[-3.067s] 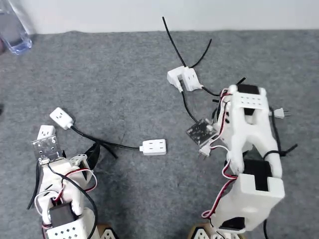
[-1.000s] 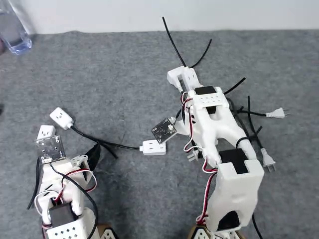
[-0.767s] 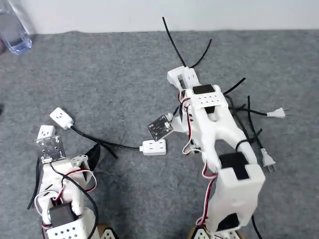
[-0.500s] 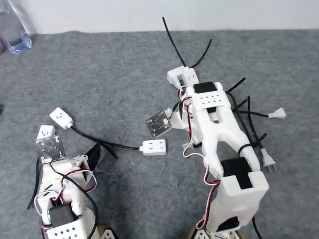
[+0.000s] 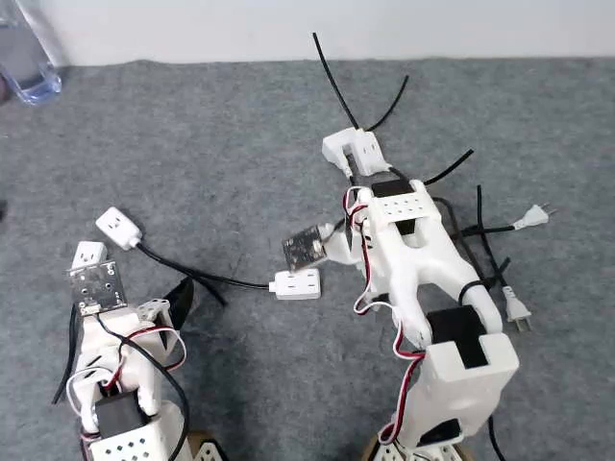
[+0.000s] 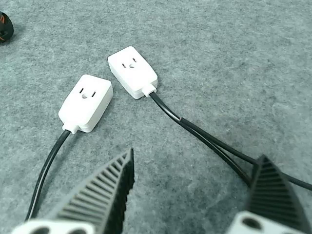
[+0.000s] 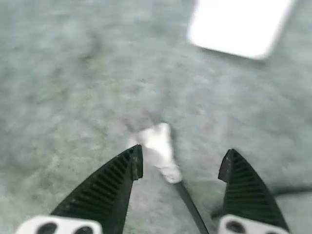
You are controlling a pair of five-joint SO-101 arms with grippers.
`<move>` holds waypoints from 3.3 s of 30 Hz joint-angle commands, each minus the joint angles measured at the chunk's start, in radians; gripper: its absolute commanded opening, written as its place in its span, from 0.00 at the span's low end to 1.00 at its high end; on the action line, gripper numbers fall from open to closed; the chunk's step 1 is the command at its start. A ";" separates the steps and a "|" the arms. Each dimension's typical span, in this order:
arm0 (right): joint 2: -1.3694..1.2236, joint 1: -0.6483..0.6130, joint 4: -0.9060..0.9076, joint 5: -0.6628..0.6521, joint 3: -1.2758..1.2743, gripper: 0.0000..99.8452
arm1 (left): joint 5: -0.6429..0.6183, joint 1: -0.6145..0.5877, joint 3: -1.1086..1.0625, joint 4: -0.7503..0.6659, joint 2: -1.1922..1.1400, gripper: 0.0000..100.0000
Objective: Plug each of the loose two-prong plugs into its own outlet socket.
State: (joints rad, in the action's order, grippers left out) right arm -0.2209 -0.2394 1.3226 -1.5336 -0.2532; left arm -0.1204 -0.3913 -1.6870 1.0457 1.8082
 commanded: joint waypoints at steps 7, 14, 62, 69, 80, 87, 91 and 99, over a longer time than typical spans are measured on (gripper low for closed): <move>0.361 0.031 -0.007 0.212 -0.150 0.25 | 0.009 0.003 0.004 -0.011 0.005 0.36; 0.518 0.122 -0.028 -0.184 -0.390 0.25 | 0.009 0.003 0.004 -0.011 0.005 0.36; 0.025 0.051 -0.113 -0.356 -0.195 0.03 | 0.011 0.003 0.004 -0.011 0.005 0.36; 0.025 0.045 -0.090 -0.356 -0.190 0.04 | 0.011 0.003 0.004 -0.011 0.005 0.36; 0.027 0.012 -0.053 -0.356 -0.189 0.04 | 0.011 0.003 0.004 -0.012 0.005 0.36; 0.033 0.012 -0.051 -0.358 -0.189 0.04 | 0.011 0.003 0.004 -0.012 0.005 0.36; 0.087 0.018 -0.047 -0.358 -0.195 0.12 | 0.011 0.003 0.004 -0.012 0.005 0.36; 0.111 0.012 -0.047 -0.362 -0.196 0.07 | 0.011 0.003 0.004 -0.011 0.005 0.36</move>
State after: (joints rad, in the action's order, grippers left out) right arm -0.1519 -0.2163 1.2597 -1.8819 -0.4634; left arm -0.1174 -0.3913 -1.6870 1.0457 1.8082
